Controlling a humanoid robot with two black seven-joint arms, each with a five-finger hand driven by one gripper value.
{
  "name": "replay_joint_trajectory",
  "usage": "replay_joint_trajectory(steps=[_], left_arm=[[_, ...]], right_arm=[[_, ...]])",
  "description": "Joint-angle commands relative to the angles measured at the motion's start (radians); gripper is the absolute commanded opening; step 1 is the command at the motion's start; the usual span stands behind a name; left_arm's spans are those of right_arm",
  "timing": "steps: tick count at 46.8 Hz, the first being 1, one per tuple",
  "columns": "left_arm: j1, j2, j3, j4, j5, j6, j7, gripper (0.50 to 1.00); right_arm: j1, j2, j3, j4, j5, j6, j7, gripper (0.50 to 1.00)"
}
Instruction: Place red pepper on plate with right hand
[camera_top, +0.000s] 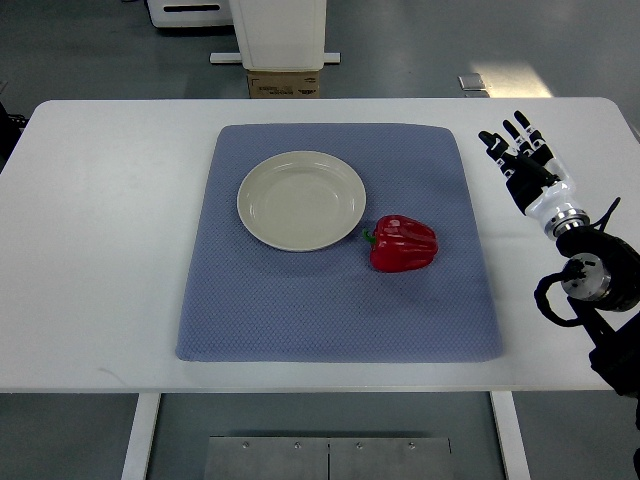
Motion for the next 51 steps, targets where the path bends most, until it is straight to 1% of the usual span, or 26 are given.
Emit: replay_joint_trajectory(steps=[1, 51], left_arm=[[-0.001, 0.000, 0.000, 0.000, 0.000, 0.000, 0.000, 1.000], [0.010, 0.000, 0.000, 0.000, 0.002, 0.000, 0.000, 1.000]], right_arm=[[0.002, 0.000, -0.001, 0.001, 0.000, 0.000, 0.000, 1.000], [0.008, 0.002, -0.005, 0.001, 0.000, 0.000, -0.002, 1.000]])
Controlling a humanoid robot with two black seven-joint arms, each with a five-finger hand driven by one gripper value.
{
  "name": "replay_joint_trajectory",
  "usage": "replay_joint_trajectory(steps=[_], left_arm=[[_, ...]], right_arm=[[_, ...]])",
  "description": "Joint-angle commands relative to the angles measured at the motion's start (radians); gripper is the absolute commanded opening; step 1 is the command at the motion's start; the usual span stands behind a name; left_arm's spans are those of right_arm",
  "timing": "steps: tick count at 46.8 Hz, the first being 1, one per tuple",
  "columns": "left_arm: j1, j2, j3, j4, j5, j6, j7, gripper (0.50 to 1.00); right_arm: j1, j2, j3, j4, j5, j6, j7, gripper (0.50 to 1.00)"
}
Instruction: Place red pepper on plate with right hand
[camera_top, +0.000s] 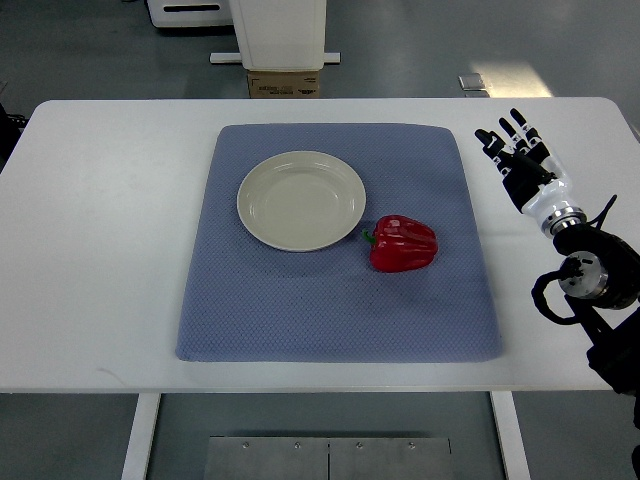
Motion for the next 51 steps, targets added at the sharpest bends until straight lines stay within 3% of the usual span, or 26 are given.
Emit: replay_joint_trajectory(steps=[1, 51], left_arm=[[0.000, 0.000, 0.000, 0.000, 0.000, 0.000, 0.000, 1.000], [0.000, 0.000, 0.000, 0.000, 0.000, 0.000, 0.000, 1.000]], right_arm=[[0.000, -0.001, 0.000, 0.000, 0.000, 0.000, 0.000, 1.000], [0.003, -0.004, -0.003, 0.000, 0.000, 0.003, -0.006, 1.000]])
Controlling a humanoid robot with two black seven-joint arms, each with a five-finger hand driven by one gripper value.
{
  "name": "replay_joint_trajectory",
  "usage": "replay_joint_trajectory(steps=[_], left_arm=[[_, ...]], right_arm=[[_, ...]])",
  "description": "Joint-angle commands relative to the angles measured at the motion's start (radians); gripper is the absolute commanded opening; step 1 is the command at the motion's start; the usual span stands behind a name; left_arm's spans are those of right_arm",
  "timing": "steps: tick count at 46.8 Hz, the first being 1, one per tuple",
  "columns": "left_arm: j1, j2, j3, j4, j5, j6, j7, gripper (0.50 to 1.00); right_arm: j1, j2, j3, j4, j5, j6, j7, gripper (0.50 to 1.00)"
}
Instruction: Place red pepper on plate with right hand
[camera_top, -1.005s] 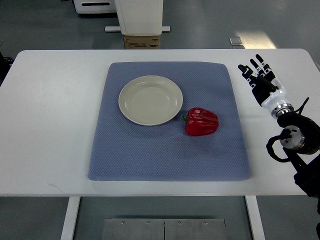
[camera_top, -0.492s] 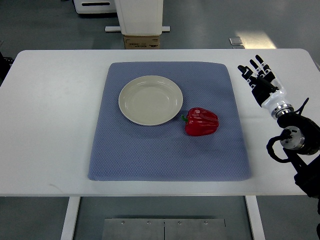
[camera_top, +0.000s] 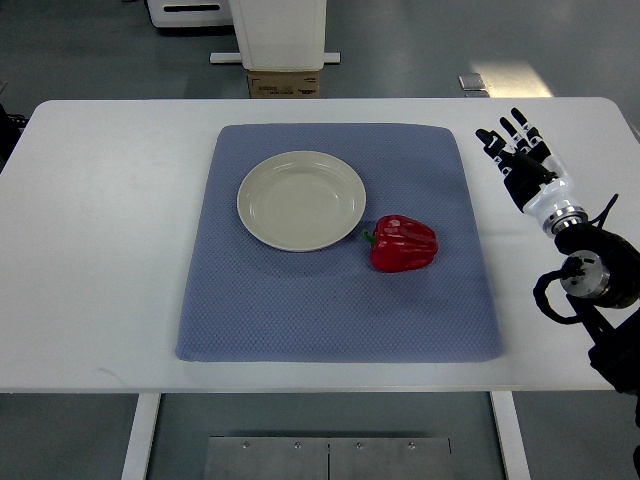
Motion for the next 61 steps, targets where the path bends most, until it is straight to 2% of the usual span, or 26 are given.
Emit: replay_joint_trajectory(steps=[1, 21, 33, 61], left_arm=[[0.000, 0.000, 0.000, 0.000, 0.000, 0.000, 0.000, 1.000], [0.000, 0.000, 0.000, 0.000, 0.000, 0.000, 0.000, 1.000], [0.000, 0.000, 0.000, 0.000, 0.000, 0.000, 0.000, 1.000], [0.000, 0.000, 0.000, 0.000, 0.000, 0.000, 0.000, 1.000]], right_arm=[[0.001, -0.001, -0.001, 0.000, 0.000, 0.000, -0.002, 1.000], [0.013, -0.001, -0.005, -0.002, 0.000, 0.000, -0.002, 1.000], [0.013, 0.001, -0.013, -0.025, 0.000, 0.013, -0.025, 1.000], [0.009, 0.008, -0.014, -0.020, 0.000, 0.017, -0.005, 1.000]])
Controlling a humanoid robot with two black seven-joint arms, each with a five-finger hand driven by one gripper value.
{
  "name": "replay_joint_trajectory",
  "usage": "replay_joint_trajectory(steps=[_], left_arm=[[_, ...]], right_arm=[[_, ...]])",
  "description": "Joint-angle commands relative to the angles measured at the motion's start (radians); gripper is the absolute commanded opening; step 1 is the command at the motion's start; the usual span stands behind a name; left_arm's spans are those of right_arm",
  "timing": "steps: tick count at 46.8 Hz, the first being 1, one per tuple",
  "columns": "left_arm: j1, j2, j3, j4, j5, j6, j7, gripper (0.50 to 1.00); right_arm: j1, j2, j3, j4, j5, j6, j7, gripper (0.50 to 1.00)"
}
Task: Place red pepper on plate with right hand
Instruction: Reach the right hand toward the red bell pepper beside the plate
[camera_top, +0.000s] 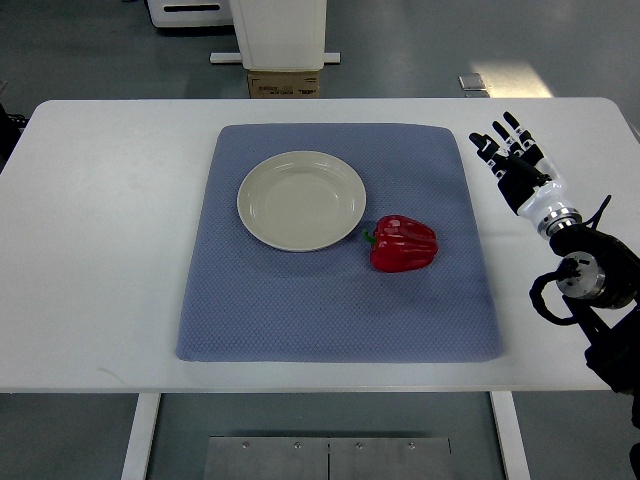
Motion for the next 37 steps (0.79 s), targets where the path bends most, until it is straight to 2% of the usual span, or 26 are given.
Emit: replay_joint_trajectory(steps=[1, 14, 23, 37], left_arm=[[0.000, 0.000, 0.000, 0.000, 0.000, 0.000, 0.000, 1.000], [0.000, 0.000, 0.000, 0.000, 0.000, 0.000, 0.000, 1.000], [0.000, 0.000, 0.000, 0.000, 0.000, 0.000, 0.000, 1.000], [0.000, 0.000, 0.000, 0.000, 0.000, 0.000, 0.000, 1.000]], right_arm=[[0.000, -0.001, 0.000, 0.000, -0.001, 0.000, 0.000, 1.000], [0.005, -0.020, -0.072, 0.011, -0.011, 0.002, 0.020, 1.000], [0.003, -0.062, -0.102, 0.043, -0.065, 0.037, 0.035, 1.000], [0.021, -0.108, -0.186, 0.074, -0.269, 0.039, 0.114, 1.000]])
